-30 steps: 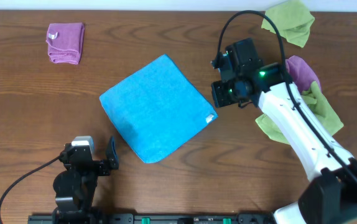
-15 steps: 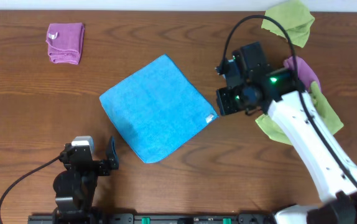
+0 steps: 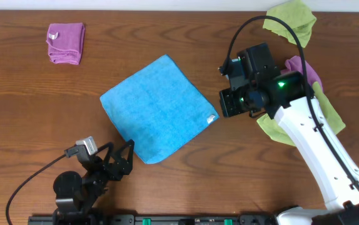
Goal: Fold the cloth
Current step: 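Move the left gripper to the blue cloth's left corner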
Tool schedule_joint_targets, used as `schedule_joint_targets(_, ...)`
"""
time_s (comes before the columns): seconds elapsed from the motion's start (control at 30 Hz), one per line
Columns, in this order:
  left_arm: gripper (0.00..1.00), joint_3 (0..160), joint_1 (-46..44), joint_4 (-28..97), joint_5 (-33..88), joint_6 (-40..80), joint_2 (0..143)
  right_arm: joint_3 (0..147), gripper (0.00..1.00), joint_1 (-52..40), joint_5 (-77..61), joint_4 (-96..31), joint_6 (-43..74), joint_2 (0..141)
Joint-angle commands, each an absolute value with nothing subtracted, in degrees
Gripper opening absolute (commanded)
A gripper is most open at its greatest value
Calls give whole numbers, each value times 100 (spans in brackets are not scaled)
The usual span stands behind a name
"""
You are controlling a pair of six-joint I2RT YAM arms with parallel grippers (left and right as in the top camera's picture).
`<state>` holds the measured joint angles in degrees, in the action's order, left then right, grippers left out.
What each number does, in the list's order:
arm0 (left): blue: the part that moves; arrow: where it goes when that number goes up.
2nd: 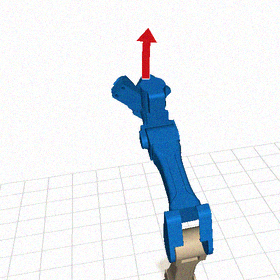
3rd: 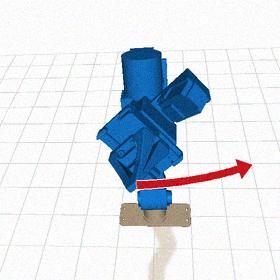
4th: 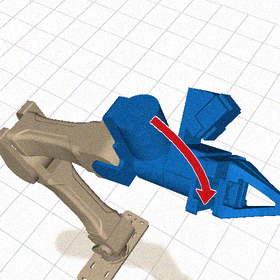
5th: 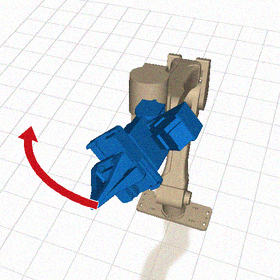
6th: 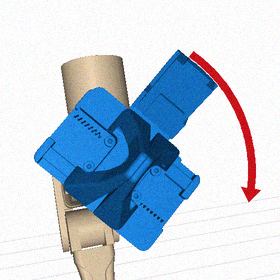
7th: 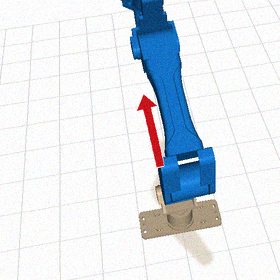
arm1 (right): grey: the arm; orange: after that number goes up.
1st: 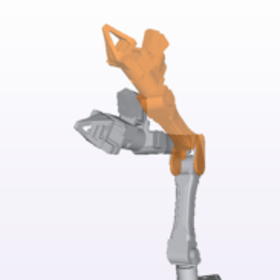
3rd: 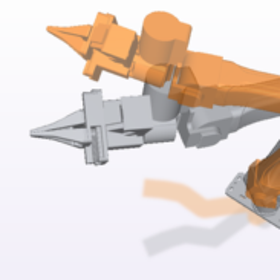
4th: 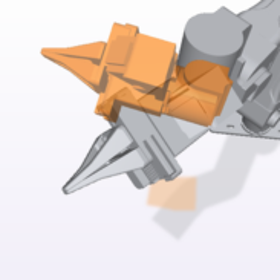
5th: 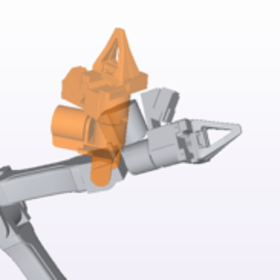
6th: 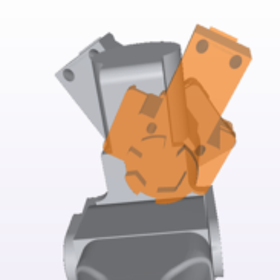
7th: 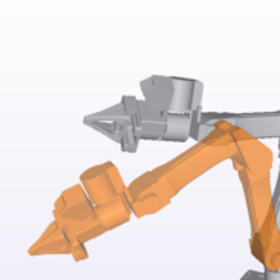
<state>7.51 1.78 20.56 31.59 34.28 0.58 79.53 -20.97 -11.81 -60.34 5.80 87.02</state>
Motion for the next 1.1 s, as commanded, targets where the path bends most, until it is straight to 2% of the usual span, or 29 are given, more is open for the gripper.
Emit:
schedule_joint_targets(0.0,95,657,185,2056,3540,3903,25,7929,1,-2130,-1225,-6023,504,8582)
schedule_joint_targets(0.27,96,670,185,1483,3345,3900,357,7929,1,-2128,-1223,-5771,408,8582)
schedule_joint_targets(0.47,96,1162,185,993,3105,3103,2003,7929,1,-2005,-1225,-5415,412,8582)
schedule_joint_targets(0.9,96,3968,183,1098,2687,934,6318,7929,1,-1634,-1175,-5181,233,8584)
schedule_joint_targets(1.07,96,5391,91,1874,2029,250,7706,7929,1,-1466,-1181,-4853,202,8608)
